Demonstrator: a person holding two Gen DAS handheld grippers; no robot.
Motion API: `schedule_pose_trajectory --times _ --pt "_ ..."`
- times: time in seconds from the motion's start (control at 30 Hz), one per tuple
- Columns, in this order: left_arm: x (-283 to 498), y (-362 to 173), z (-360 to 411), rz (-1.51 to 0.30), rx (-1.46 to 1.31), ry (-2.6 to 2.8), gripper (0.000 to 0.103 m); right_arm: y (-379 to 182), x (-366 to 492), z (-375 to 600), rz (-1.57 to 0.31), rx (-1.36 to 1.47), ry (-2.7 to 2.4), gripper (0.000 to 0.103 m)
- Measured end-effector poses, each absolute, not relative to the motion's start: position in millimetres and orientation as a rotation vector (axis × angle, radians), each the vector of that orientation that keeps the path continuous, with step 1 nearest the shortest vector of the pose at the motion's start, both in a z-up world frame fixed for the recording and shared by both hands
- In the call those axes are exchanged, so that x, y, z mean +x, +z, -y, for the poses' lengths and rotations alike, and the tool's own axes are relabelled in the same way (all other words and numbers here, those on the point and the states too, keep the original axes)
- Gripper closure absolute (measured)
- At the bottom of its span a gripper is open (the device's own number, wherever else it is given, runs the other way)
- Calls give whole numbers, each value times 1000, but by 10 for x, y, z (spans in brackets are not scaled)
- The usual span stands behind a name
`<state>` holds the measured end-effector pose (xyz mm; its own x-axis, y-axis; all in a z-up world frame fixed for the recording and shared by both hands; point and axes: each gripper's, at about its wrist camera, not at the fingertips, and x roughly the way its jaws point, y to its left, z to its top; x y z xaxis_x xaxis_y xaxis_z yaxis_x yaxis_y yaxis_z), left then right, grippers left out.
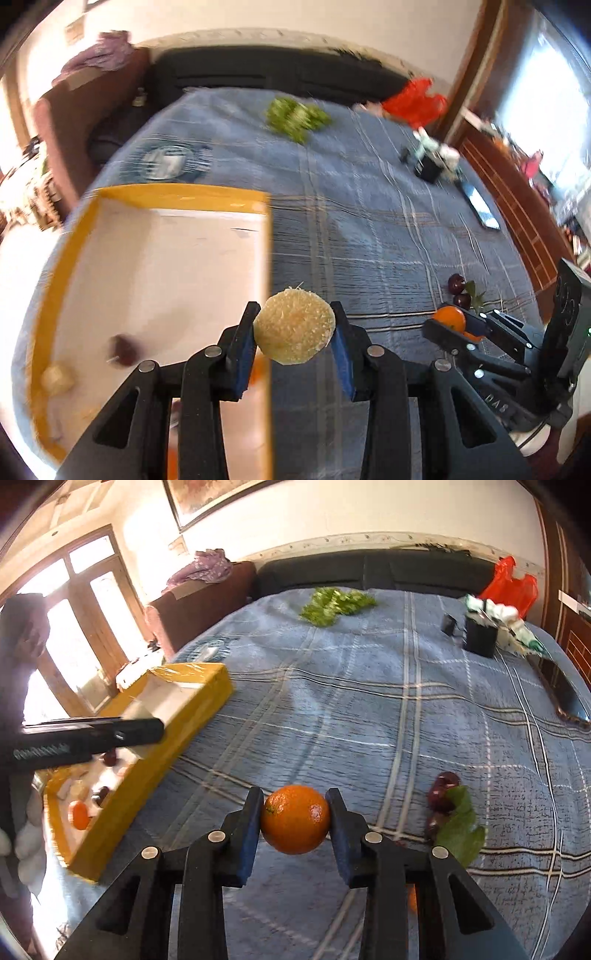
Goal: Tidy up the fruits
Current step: 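Grasp the pale round slice with the left gripper while the right grasps the tangerine, then lower the slice into the box and open the left gripper while the right releases its tangerine there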
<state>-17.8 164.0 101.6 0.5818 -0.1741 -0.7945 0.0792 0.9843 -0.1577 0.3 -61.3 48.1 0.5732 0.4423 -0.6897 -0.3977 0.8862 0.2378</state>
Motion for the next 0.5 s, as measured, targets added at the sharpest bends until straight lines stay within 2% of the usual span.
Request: schedule_pose_trajectory --times 0.2,0.5 --pt "-572 1031 -2329 -910 -205 -14 67 767 -199 197 -786 9 562 65" --pt "-747 597 -2865 -936 -298 161 67 837 -349 -686 -814 -74 678 64"
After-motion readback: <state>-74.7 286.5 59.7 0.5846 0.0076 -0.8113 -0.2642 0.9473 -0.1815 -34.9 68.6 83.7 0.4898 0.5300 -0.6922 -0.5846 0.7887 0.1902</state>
